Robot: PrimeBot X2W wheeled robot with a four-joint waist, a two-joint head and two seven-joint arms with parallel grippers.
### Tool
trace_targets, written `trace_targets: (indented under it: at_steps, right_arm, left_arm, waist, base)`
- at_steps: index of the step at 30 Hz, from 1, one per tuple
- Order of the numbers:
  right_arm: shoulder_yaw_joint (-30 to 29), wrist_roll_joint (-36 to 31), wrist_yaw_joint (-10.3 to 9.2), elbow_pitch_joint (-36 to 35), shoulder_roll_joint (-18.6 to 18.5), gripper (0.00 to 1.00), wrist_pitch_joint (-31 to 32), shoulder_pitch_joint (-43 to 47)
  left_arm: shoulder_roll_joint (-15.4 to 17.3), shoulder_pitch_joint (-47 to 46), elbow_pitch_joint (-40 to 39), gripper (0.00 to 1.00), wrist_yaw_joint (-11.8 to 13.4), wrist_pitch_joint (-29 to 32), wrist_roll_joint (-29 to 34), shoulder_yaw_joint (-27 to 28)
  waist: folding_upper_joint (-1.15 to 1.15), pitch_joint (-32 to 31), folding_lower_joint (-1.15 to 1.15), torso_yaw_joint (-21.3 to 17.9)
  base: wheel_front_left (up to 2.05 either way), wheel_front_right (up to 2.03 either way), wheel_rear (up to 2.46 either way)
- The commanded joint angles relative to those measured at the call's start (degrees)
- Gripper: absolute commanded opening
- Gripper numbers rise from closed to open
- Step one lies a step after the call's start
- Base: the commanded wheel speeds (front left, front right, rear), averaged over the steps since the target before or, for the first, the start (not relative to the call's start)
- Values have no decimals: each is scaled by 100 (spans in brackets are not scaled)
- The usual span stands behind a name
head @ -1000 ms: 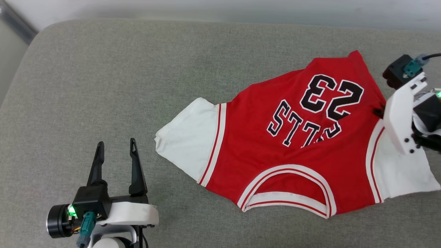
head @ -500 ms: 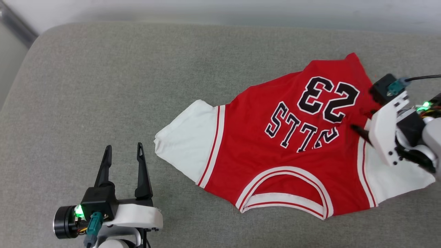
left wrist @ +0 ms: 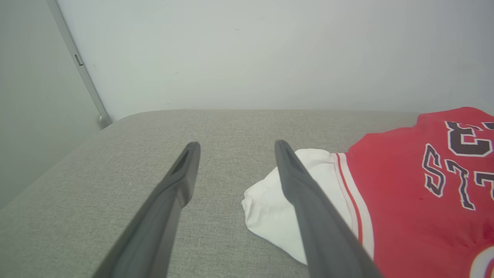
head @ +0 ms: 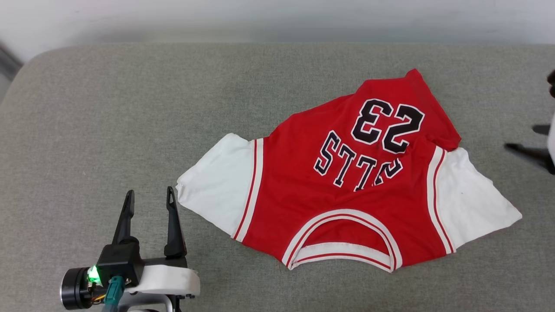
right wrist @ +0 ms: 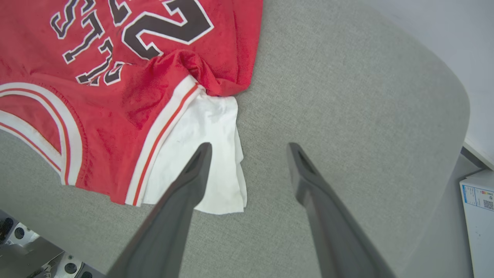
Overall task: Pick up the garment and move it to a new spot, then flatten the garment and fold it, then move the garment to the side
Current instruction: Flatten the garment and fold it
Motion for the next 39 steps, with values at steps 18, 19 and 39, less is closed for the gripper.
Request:
trace_targets:
  at_steps: [18,19,39]
  right_arm:
    - [-330,531,-5,1132,437,100,799,1177]
    - [-289,529,-5,1216,561,100,770,1303]
    - [-819,190,-5,15,-83,0,-671,1734]
  left_arm:
    - [-3,-450,-23,100,-68,-15,-2,-63]
    - [-3,-474,-10,100,-72,-15,-10,-72]
    - [896,-1053,308,100,-987,24,101,200]
  waist:
    - [0,769,0,167]
    - [0,792,0,179]
    - [0,27,0,-118]
  base:
    - [0,0,0]
    - [0,0,0]
    - [0,0,0]
